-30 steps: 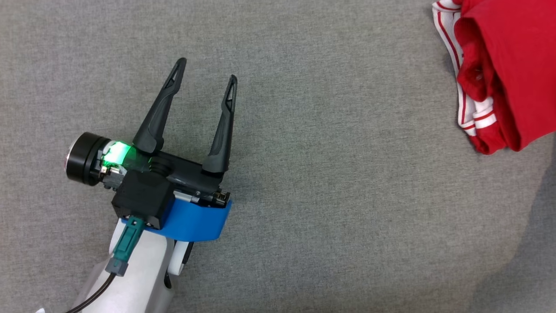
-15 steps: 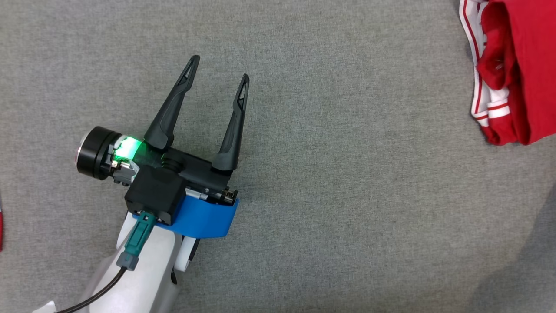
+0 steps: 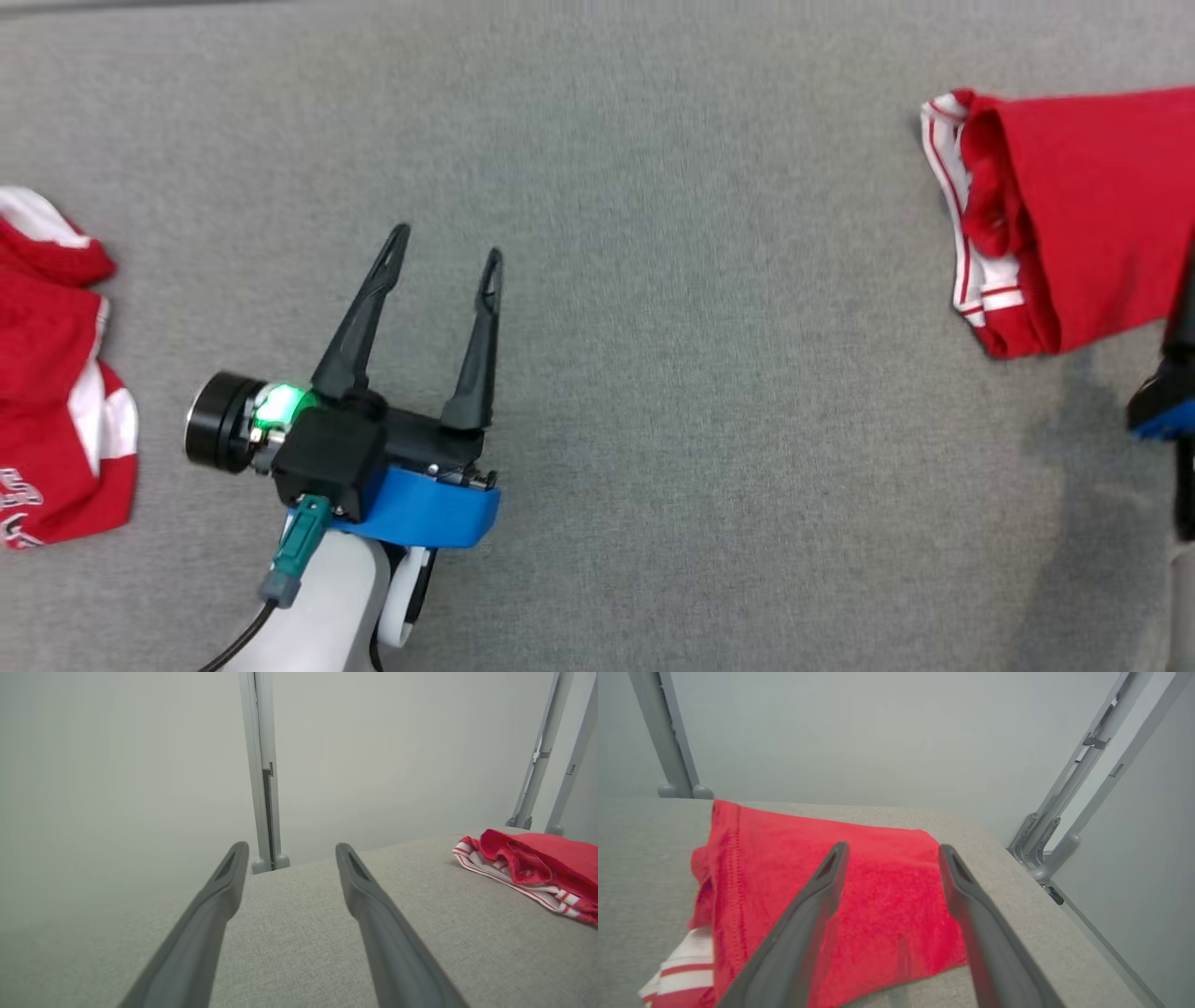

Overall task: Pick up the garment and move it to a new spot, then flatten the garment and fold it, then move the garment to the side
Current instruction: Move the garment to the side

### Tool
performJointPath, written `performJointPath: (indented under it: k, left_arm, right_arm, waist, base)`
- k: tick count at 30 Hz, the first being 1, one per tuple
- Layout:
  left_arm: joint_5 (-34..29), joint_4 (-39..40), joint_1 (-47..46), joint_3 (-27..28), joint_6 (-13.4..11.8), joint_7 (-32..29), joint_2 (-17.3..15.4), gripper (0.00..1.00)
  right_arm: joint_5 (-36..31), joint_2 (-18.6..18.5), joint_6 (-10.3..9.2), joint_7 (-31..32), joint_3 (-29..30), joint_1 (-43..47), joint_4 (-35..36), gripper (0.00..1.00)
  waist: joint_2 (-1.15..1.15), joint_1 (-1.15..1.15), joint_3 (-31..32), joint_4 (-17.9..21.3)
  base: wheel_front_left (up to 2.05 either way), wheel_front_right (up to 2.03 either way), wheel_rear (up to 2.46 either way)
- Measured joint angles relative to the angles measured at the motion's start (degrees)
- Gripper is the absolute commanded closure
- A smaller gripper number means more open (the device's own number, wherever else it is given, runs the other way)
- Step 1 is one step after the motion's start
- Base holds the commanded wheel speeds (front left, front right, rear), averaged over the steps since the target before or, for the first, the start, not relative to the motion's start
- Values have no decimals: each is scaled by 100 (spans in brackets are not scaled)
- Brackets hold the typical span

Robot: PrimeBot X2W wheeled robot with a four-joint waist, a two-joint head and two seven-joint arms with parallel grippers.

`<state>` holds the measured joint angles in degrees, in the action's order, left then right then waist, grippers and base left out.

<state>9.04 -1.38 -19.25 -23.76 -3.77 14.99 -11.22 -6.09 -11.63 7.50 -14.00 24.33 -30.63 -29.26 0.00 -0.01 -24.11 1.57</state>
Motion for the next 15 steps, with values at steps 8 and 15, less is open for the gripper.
performJointPath:
  k: [8, 15]
  left_arm:
    - [221, -172, 553, 301, -188, 0, -14, 0]
    - [432, -390, 954, 617, -328, 0, -56, 0]
  right_arm:
    - [480, 787, -1, -26, -703, 1564, 1806, 0]
    - [1065, 865, -1, 259, -1538, 2375, 2598, 0]
  waist:
    - [0, 0, 759, -162]
    - [0, 0, 1288, -313]
  base:
    - [0, 0, 0]
    - [0, 0, 0]
